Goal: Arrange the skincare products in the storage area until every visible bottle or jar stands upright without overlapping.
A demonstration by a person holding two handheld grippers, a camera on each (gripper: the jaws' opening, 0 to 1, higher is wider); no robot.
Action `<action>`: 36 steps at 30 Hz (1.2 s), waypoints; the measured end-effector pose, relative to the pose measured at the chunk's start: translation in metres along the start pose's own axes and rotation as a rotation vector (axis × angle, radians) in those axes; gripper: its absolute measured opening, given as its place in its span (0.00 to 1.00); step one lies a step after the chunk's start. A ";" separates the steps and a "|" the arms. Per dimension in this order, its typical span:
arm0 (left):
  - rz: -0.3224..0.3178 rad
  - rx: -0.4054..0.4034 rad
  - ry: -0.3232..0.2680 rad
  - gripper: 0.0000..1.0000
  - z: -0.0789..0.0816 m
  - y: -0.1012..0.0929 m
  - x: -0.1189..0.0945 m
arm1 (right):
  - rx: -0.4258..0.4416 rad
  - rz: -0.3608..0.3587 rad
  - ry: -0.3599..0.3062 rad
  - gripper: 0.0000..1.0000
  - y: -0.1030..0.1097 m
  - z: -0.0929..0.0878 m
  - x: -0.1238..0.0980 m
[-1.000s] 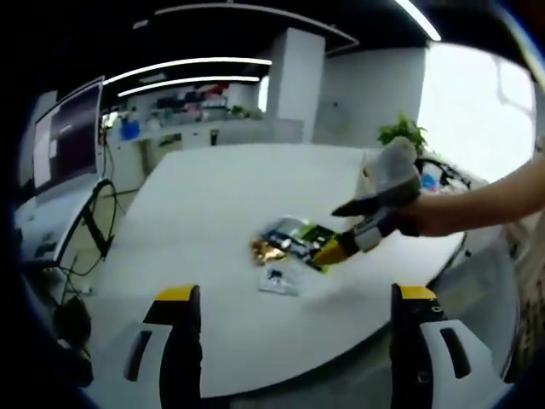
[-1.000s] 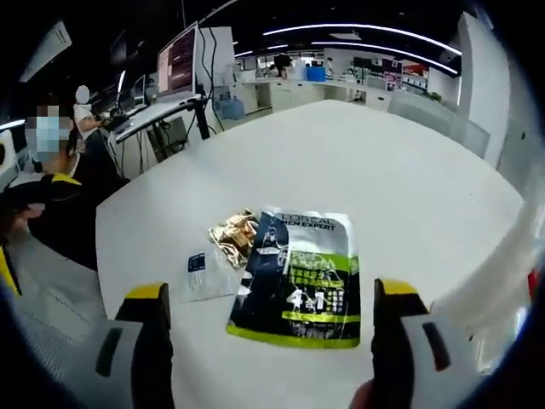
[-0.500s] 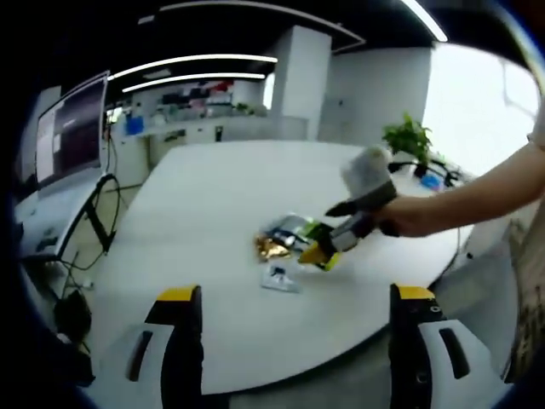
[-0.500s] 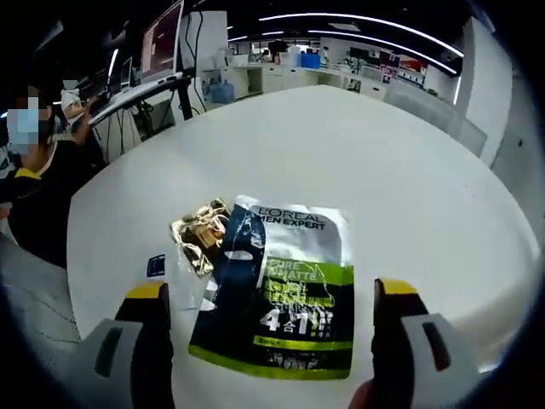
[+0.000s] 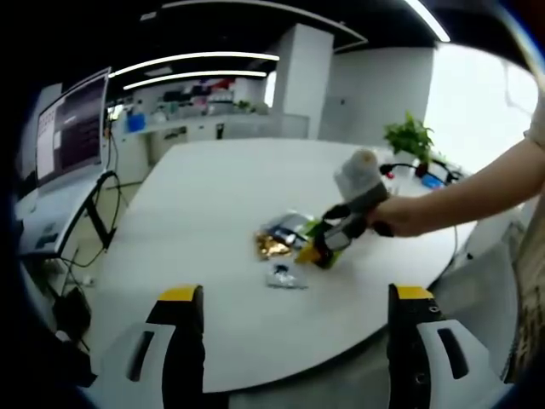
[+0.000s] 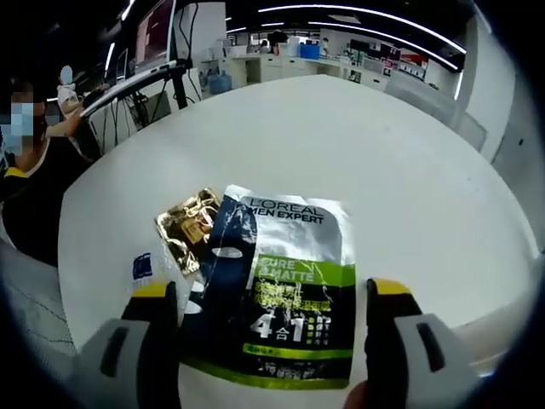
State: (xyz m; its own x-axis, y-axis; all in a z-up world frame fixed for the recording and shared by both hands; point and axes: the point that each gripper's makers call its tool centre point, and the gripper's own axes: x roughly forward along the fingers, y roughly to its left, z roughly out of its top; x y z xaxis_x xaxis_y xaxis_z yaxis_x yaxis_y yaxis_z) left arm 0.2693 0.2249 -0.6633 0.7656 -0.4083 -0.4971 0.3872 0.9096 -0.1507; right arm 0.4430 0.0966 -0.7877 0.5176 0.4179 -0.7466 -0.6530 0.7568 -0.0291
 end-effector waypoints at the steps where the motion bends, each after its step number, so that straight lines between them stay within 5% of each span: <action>1: 0.000 -0.001 0.000 0.86 0.000 0.000 0.000 | 0.008 -0.010 -0.003 0.87 -0.002 0.000 0.000; 17: 0.000 -0.006 -0.007 0.85 0.001 0.001 0.000 | -0.025 -0.037 -0.076 0.73 0.003 0.005 -0.004; 19: 0.000 -0.005 -0.009 0.85 0.001 0.001 -0.001 | -0.091 -0.014 -0.100 0.65 0.011 0.010 -0.004; 23: 0.001 -0.004 -0.010 0.85 0.002 0.001 -0.001 | -0.058 -0.021 -0.094 0.59 0.013 0.008 -0.005; 27: 0.000 -0.005 -0.012 0.85 0.002 0.001 -0.001 | -0.072 0.000 -0.100 0.30 0.019 0.010 -0.005; 36: 0.003 -0.004 -0.017 0.84 0.003 0.001 -0.001 | 0.027 0.049 -0.144 0.17 0.024 0.011 -0.012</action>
State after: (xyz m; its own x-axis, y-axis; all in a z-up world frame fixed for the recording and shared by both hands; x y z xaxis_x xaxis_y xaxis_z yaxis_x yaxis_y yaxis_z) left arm 0.2701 0.2264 -0.6607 0.7754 -0.4071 -0.4828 0.3832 0.9110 -0.1527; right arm 0.4275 0.1158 -0.7722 0.5606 0.5208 -0.6438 -0.6655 0.7460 0.0241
